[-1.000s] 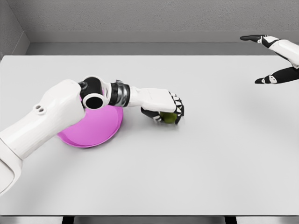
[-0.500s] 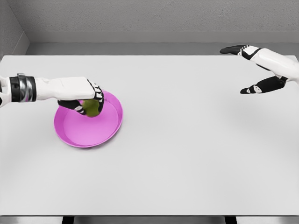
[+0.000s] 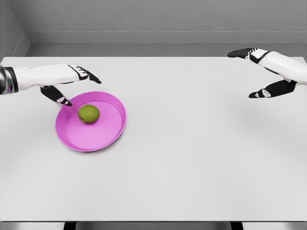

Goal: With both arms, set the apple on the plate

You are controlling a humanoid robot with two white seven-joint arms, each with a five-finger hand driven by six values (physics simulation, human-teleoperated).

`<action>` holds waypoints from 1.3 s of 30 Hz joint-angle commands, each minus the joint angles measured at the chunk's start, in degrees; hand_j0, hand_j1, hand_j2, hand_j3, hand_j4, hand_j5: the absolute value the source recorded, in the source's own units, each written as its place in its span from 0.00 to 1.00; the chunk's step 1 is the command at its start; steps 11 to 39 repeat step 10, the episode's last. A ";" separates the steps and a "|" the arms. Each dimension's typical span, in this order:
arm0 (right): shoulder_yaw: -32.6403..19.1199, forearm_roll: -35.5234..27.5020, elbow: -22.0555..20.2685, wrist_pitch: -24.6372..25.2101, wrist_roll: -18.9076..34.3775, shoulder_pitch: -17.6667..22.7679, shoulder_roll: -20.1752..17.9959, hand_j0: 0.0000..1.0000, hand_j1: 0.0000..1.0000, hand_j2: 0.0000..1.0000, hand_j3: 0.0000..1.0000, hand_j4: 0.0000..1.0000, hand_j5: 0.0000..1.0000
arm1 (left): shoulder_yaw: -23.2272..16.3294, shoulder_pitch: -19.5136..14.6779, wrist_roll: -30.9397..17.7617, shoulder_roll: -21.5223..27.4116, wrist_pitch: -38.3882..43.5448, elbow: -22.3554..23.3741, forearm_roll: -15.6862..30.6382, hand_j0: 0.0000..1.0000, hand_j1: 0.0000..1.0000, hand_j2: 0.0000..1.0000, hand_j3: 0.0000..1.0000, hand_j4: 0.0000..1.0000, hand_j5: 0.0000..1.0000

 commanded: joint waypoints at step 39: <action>-0.01 -0.45 -0.03 0.17 -0.03 0.00 -0.11 1.00 1.00 1.00 1.00 1.00 1.00 | 2.86 0.00 -0.01 -1.87 0.11 10.08 2.87 1.00 1.00 1.00 1.00 1.00 1.00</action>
